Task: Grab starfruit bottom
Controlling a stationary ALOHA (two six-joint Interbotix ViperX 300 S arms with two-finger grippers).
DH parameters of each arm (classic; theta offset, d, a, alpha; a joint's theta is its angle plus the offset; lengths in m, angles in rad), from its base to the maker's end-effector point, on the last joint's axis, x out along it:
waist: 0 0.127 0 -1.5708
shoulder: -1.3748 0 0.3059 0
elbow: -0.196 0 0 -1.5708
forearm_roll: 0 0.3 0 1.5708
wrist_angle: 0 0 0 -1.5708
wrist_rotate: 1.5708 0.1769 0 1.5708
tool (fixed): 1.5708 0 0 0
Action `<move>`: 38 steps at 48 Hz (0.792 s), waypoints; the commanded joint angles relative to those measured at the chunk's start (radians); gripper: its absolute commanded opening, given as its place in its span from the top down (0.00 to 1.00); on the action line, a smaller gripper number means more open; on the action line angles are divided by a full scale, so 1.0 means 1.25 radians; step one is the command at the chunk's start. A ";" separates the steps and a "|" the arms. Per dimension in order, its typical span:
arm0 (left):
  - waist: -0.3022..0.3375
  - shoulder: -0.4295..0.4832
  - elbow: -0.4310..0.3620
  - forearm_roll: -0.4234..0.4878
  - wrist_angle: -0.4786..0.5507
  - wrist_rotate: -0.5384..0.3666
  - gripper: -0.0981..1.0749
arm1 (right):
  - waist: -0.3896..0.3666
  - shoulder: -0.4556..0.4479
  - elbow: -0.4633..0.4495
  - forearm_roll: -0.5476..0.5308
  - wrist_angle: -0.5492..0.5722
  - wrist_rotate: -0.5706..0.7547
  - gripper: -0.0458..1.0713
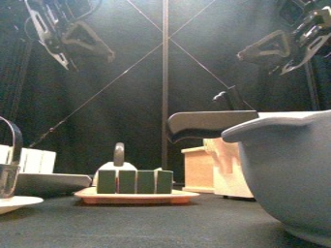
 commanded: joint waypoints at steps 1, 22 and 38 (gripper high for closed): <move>-0.001 0.040 -0.021 0.007 -0.016 -0.001 0.36 | -0.013 0.005 -0.018 -0.006 -0.007 0.001 0.95; 0.016 0.194 -0.033 0.076 -0.048 0.000 0.04 | -0.022 0.011 -0.015 -0.007 -0.007 0.001 0.95; 0.093 0.317 -0.067 0.166 -0.023 0.000 0.04 | -0.026 0.012 -0.011 -0.006 -0.007 0.001 0.95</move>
